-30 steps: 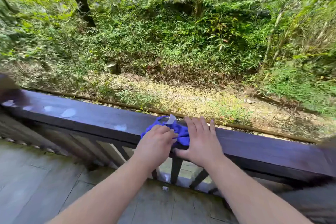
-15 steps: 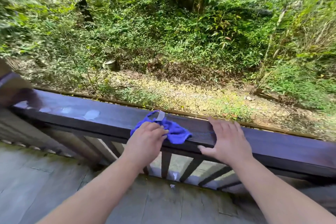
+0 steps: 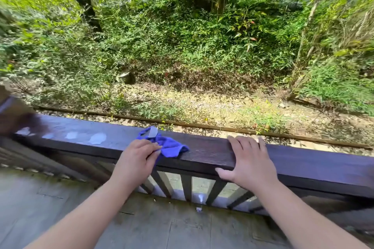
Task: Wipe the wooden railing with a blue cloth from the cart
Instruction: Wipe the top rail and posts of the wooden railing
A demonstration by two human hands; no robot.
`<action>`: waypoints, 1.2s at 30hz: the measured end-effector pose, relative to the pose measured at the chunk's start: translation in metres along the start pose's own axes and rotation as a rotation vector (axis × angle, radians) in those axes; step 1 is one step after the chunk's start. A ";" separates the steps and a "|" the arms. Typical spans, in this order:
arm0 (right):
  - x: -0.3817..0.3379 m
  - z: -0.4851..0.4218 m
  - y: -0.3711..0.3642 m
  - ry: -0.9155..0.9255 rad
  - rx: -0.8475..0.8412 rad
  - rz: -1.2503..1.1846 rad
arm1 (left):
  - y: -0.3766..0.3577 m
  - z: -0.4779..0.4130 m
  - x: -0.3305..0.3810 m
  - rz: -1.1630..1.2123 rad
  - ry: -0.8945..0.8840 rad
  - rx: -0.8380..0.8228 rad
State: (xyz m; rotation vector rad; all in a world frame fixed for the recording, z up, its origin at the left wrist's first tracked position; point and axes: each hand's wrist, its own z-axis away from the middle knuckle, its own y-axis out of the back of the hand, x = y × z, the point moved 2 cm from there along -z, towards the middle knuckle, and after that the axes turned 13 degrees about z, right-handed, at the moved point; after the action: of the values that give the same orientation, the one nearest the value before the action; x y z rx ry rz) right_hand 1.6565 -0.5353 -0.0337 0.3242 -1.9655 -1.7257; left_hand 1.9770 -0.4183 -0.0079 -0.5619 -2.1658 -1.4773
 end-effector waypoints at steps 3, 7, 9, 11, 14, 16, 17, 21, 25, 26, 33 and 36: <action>-0.006 -0.004 0.003 0.000 -0.021 -0.037 | -0.006 0.001 0.000 0.003 0.035 0.016; -0.056 -0.026 0.026 0.131 -0.004 -0.113 | -0.005 0.001 -0.003 0.011 0.047 0.004; -0.091 -0.040 0.039 0.195 0.002 -0.148 | -0.001 0.000 -0.004 0.023 0.046 -0.026; -0.121 -0.050 0.047 0.227 0.006 -0.175 | 0.000 -0.001 -0.005 0.037 0.038 -0.054; -0.156 -0.064 0.051 0.241 0.002 -0.186 | 0.004 -0.001 -0.017 0.060 0.013 -0.056; -0.175 -0.071 0.050 0.242 -0.005 -0.181 | 0.011 -0.001 -0.029 0.056 -0.001 -0.043; -0.185 -0.074 0.049 0.238 -0.007 -0.180 | 0.016 -0.002 -0.038 0.054 -0.012 -0.040; -0.220 -0.082 0.044 0.170 -0.017 -0.155 | 0.035 -0.002 -0.064 0.072 -0.086 -0.076; -0.250 -0.093 0.045 0.072 0.021 -0.122 | 0.062 0.004 -0.097 0.073 -0.071 -0.050; -0.254 -0.096 0.046 0.066 0.028 -0.110 | 0.069 0.005 -0.106 0.074 -0.071 -0.036; -0.310 -0.115 0.059 0.037 -0.016 -0.067 | 0.118 0.008 -0.158 0.087 -0.072 -0.028; -0.327 -0.122 0.065 0.011 -0.048 -0.052 | 0.131 0.009 -0.177 0.084 -0.071 -0.025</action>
State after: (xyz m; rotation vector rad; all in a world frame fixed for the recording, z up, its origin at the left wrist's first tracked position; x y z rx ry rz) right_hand 2.0050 -0.4688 -0.0306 0.3703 -1.9210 -1.7968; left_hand 2.1939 -0.3782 -0.0145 -0.7154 -2.1515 -1.4625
